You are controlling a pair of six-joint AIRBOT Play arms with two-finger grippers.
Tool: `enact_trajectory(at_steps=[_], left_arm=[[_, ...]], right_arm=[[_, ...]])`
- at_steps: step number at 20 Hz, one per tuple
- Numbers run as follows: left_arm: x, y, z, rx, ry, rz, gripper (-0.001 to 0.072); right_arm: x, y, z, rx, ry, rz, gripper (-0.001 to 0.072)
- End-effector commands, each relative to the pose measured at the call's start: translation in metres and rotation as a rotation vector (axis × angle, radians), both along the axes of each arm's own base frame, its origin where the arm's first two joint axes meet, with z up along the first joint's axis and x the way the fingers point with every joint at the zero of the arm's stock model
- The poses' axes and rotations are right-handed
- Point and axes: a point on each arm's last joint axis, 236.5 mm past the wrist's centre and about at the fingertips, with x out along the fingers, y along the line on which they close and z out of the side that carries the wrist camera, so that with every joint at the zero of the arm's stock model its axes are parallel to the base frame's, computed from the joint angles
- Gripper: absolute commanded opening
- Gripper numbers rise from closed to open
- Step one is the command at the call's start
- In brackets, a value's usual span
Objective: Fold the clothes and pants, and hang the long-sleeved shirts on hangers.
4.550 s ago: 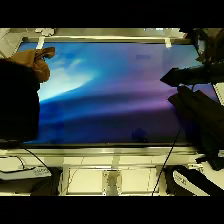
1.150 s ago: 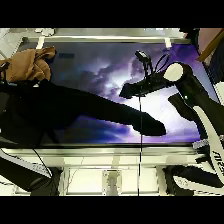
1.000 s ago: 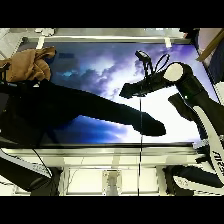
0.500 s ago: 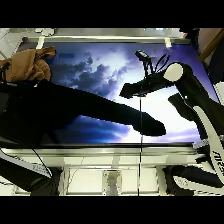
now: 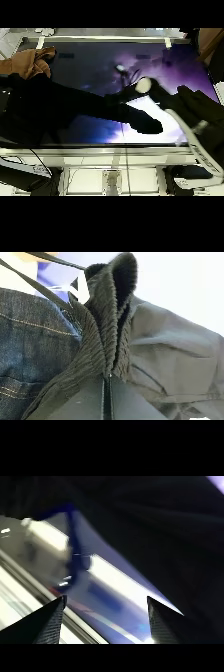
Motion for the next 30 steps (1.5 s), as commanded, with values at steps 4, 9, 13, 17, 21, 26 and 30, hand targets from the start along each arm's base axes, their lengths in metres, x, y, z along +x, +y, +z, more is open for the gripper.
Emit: enact_trajectory(at_steps=[4,9,13,17,21,26,30], left_arm=[[0.002,0.001,0.015,-0.002,-0.022,0.043,0.0016],[0.002,-0.001,0.015,-0.004,-0.02,0.039,0.0016],[0.002,-0.001,0.015,-0.004,-0.02,0.038,0.0016],[0.001,-0.001,0.015,-0.004,-0.02,0.038,0.0017],[0.001,-0.001,0.015,-0.004,-0.019,0.038,0.0017],[0.002,-0.001,0.015,-0.005,-0.02,0.037,0.0017],[0.002,-0.001,0.015,-0.004,-0.02,0.038,0.0016]], right_arm=[[-0.005,0.146,-0.057,0.429,0.247,-0.044,0.0563],[-0.012,0.178,-0.086,0.384,0.326,-0.015,0.0558],[-0.016,0.181,-0.103,0.322,0.353,-0.02,0.0506],[-0.011,0.195,-0.111,0.332,0.391,-0.047,0.0489],[-0.005,0.207,-0.113,0.35,0.423,-0.076,0.0459],[-0.002,0.209,-0.117,0.346,0.448,-0.097,0.0353],[0.004,0.208,-0.118,0.345,0.424,-0.109,0.0013]])
